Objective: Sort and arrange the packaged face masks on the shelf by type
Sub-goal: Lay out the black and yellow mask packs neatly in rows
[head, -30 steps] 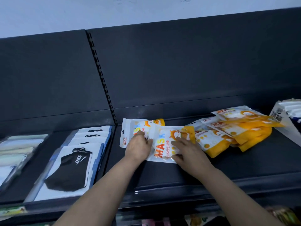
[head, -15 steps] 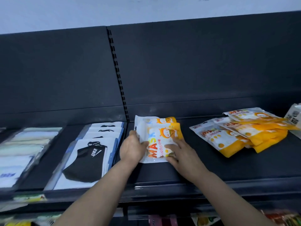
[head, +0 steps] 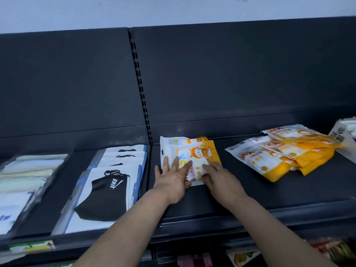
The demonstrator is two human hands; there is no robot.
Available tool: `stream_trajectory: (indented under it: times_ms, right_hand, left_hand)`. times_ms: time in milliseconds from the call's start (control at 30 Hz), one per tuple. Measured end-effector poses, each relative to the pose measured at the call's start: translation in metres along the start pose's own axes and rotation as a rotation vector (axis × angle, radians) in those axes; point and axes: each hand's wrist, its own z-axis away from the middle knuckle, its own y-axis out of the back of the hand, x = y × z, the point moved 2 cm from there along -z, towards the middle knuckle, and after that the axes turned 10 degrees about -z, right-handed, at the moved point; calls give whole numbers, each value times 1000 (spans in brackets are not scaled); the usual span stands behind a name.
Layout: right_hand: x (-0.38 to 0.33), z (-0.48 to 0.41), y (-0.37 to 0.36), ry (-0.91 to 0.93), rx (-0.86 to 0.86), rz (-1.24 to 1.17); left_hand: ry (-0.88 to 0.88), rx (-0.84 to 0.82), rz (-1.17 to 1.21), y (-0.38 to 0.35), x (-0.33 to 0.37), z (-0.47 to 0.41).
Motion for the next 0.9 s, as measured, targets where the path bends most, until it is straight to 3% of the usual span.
stream_trajectory:
  times_ms: [200,300,400,600,767,900]
  right_hand:
    - [33,6,22,-15,112,163]
    - [50,8,38,-50,140,196]
    - [71,9,54,-79,201,195]
    - [132,17,101,-162,228,255]
    - [183,19,112,-223,107,191]
    - [197,19,120,-152,154,181]
  left_hand:
    - [27,-25,20,11,2,-5]
    - [8,75,58,24,21,-9]
    - [-91,197,92,37,53,-23]
    - [-312,198,16,25,137,-66]
    - [-320,326,87,19,175,-94]
    - [-432,471,17,11,187,-101]
